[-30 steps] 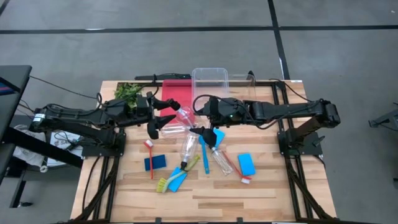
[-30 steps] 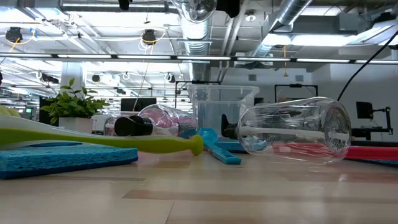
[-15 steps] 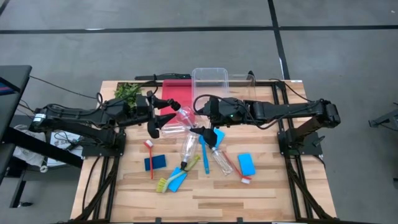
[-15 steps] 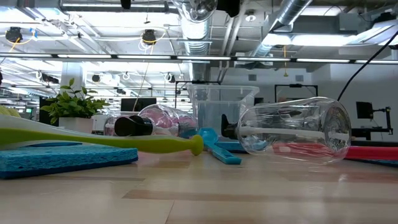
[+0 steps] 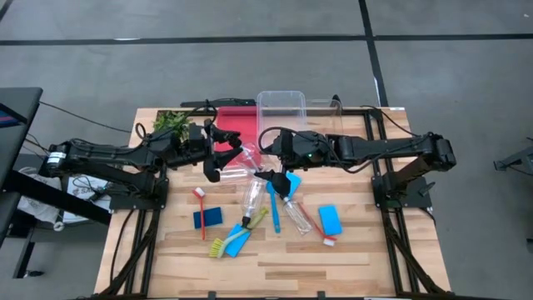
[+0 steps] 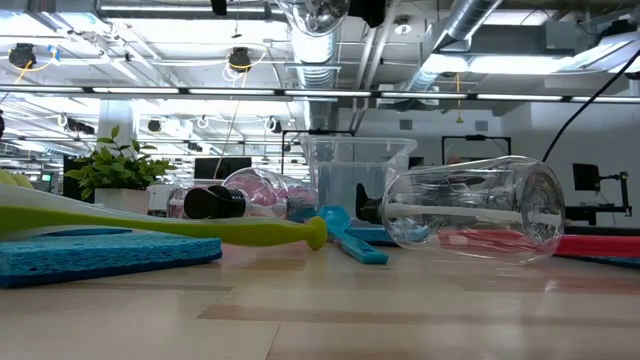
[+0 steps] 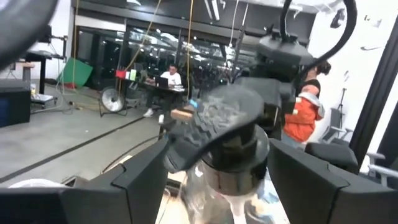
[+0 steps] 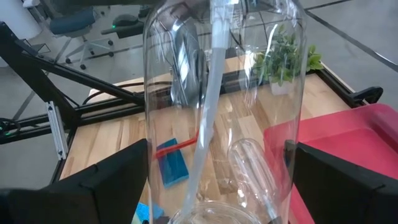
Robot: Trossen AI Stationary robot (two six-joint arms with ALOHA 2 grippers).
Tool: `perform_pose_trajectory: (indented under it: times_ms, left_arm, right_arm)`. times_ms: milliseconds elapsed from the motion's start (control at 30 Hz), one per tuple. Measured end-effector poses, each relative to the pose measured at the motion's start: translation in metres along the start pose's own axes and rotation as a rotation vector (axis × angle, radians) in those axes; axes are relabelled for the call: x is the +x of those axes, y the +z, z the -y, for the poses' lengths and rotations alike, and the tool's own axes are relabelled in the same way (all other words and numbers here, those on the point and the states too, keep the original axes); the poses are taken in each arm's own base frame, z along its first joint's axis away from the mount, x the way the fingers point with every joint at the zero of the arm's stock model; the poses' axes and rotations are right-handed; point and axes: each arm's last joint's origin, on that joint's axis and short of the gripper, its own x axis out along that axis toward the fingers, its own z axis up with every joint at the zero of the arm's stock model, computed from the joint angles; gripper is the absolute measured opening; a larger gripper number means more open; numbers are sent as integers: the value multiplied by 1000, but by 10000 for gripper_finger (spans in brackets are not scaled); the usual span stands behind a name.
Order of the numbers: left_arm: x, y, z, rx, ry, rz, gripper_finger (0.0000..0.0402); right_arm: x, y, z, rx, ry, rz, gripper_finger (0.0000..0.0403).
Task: Pick & Place Kitchen Sink Supplies
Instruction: Put the top right transparent dishwashing liquid dispenser into the red bin
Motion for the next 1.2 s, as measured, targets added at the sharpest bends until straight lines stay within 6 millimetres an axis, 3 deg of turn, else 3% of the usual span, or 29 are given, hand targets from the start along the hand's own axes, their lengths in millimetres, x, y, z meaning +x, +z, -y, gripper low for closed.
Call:
perform_pose_trajectory:
  times_ms: [467, 933, 1200]
  left_arm:
    - [19, -16, 3, -40, -26, 11, 264]
    - [17, -10, 3, -37, -31, 59, 263]
    - [17, -9, 3, -38, -33, 67, 210]
  right_arm:
    - [0, -1, 0, -1, -2, -8, 355]
    - [0, 0, 0, -1, 0, 1, 357]
    - [0, 0, 0, 0, -1, -2, 357]
